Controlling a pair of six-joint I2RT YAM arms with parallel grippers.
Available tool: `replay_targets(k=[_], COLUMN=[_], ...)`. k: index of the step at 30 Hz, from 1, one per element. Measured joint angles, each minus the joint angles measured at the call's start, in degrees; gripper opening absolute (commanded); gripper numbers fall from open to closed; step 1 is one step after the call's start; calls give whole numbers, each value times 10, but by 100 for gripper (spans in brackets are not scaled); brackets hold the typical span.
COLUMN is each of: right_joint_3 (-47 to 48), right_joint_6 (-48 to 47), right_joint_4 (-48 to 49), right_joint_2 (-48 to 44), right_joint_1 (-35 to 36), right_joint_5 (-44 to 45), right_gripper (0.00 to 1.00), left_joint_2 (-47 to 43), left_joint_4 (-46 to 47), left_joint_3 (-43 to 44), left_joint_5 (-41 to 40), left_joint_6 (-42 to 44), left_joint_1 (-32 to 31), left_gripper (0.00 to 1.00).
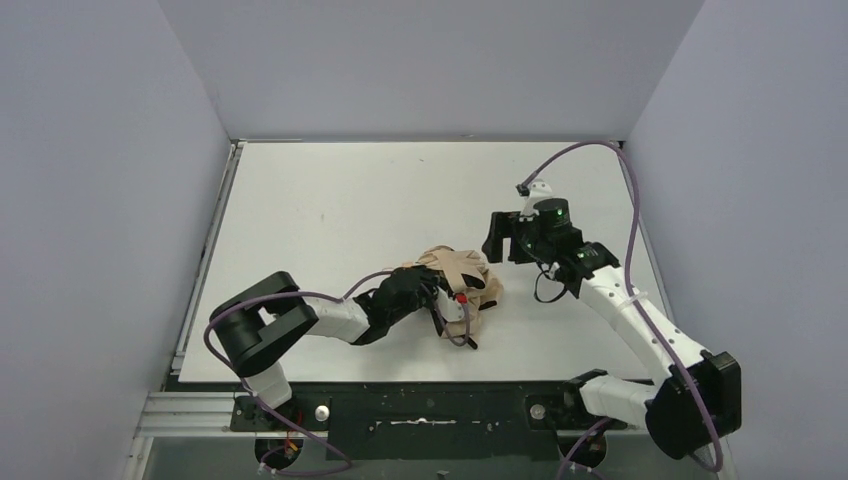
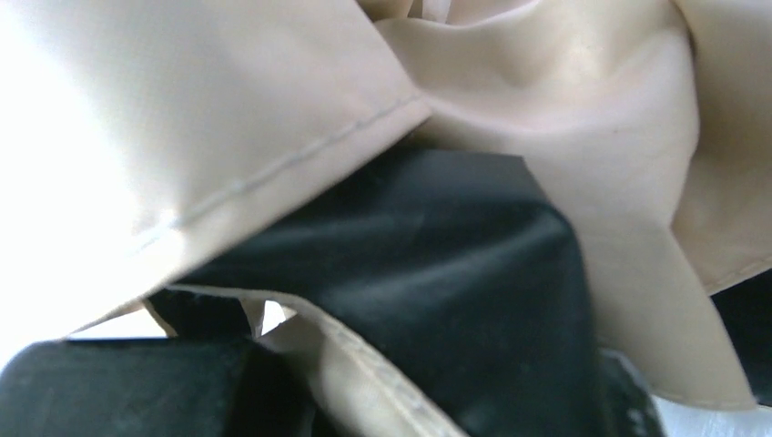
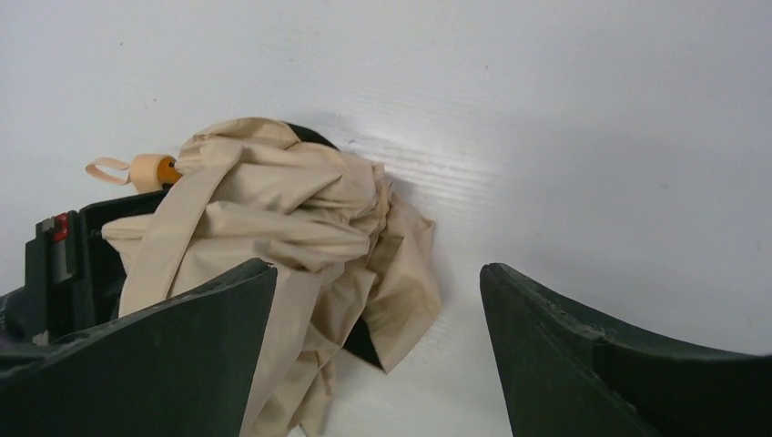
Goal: Put away the umbrella
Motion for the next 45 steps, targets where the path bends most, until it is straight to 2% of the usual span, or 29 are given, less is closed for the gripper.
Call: replay_targets(k=[5, 9, 16, 20, 25, 33, 36, 37, 39, 41, 44, 45], right_joint_3=[46, 92, 157, 207, 241, 241, 240, 240, 240, 240, 233, 230], right_joint_6=[-112, -237, -501, -622, -716, -756, -757, -756, -755, -751, -742, -736], right_joint_4=[56, 65, -48, -148, -243, -286, -284, -283, -280, -276, -260, -252], right_joint_2=[86, 155, 255, 314, 362, 398, 416, 422, 430, 435, 438, 438], right_joint_1=[-89, -102, -100, -94, -89, -57, -51, -48, -44, -40, -37, -37], right_joint_5=[-139, -250, -410, -445, -459, -444, -431, -426, -415, -407, -393, -390], right_gripper=[84, 83, 81, 79, 79, 79, 72, 69, 60, 48, 37, 34], left_joint_2=[16, 32, 55, 63, 69, 80, 82, 83, 83, 83, 83, 82], left_joint_4=[27, 45, 73, 81, 89, 97, 98, 99, 99, 98, 101, 104], left_joint_3=[-2, -2, -2, -2, -2, -2, -2, -2, -2, -3, -9, -11], left_joint_5=[-11, -23, -38, -45, -50, -64, -72, -75, -83, -91, -108, -116], left_joint_6=[26, 47, 87, 102, 114, 121, 121, 120, 119, 117, 106, 102], left_joint_1=[-13, -27, -54, -62, -68, -85, -88, -89, -92, -95, -101, -103], left_gripper=[0, 0, 0, 0, 0, 0, 1, 6, 27, 42, 60, 62])
